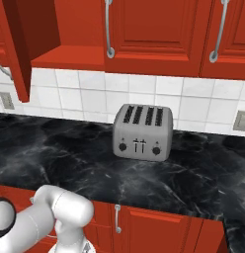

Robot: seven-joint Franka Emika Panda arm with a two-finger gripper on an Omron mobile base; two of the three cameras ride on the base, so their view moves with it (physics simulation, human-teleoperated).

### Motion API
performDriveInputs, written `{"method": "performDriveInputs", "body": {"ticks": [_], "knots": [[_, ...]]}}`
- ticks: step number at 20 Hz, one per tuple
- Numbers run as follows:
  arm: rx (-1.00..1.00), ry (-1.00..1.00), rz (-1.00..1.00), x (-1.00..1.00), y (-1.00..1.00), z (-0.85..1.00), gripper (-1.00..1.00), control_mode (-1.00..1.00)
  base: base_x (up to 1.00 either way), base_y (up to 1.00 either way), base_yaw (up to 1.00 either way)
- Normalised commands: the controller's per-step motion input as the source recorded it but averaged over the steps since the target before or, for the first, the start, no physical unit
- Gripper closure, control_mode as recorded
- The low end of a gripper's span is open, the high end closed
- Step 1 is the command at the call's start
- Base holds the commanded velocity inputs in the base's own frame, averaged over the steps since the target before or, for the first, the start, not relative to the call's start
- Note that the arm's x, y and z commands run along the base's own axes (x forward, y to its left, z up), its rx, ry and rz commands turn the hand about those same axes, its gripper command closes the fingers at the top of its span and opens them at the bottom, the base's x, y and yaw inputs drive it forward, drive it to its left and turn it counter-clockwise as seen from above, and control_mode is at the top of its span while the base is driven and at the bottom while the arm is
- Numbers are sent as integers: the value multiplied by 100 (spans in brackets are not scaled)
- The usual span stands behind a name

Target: Open the cabinet, pick the kettle from the cabinet, and place it in the sink.

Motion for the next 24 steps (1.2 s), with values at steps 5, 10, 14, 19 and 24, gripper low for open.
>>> {"method": "performDriveInputs", "body": {"ticks": [5,10,14,19,24], "knots": [[0,0,1,-19,27,-9,-100,-100,0,0,0],[0,0,5,-30,2,-11,-100,-100,0,0,0],[0,0,15,-32,1,-7,-100,-100,0,0,0],[9,0,35,-37,-11,-5,-100,-100,0,0,0],[20,2,42,-22,-34,-9,-100,-100,0,0,0]]}}
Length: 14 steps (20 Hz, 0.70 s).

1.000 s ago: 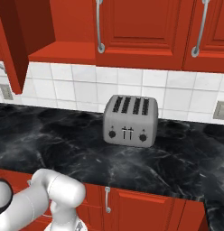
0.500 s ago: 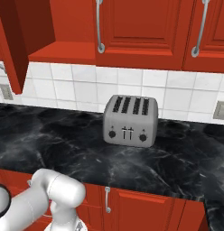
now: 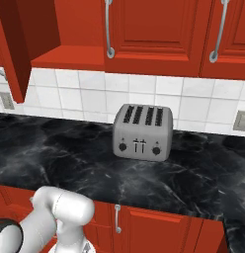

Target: Open the cabinet, pick the kettle from the cabinet, and place it in the sink.

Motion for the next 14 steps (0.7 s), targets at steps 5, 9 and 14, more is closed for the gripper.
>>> {"method": "performDriveInputs", "body": {"ticks": [5,9,14], "knots": [[24,13,27,-7,-44,-2,-100,-100,0,0,0],[20,10,23,-8,-47,0,-100,-100,0,0,0],[21,15,23,-1,-46,-1,-100,-100,0,0,0]]}}
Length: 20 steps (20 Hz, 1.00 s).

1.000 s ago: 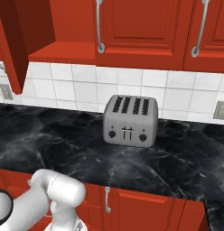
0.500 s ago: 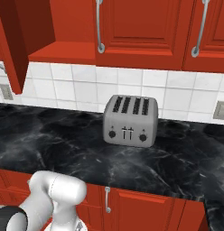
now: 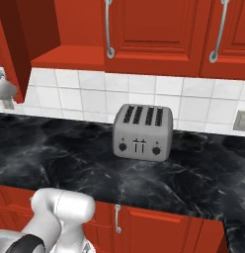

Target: Open the cabinet, pick the kettle from the cabinet, and place it in the sink.

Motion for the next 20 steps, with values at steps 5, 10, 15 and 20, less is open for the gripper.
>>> {"method": "performDriveInputs", "body": {"ticks": [5,10,15,20], "knots": [[21,18,21,7,-41,0,-100,-100,0,0,0],[20,18,20,9,-39,0,-100,-100,0,0,0],[20,10,23,22,-22,-2,-100,-100,0,0,0],[21,3,27,51,-2,-10,-100,-100,0,0,0]]}}
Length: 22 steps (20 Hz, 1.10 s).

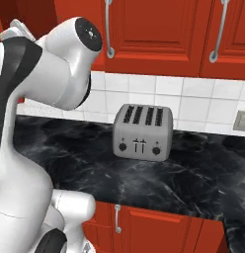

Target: Open the cabinet, pick the kettle from the cabinet, and place it in the sink.

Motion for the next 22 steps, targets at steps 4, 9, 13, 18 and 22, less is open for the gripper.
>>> {"method": "performDriveInputs", "body": {"ticks": [4,9,13,18,22], "knots": [[23,4,27,55,0,-11,-100,-100,0,0,0],[14,10,21,59,3,-10,-100,-100,0,0,0],[3,5,13,58,16,-9,-100,-100,0,0,0],[1,2,7,54,23,-5,-100,-100,0,0,0],[0,7,3,48,30,-4,-100,-100,0,0,0]]}}
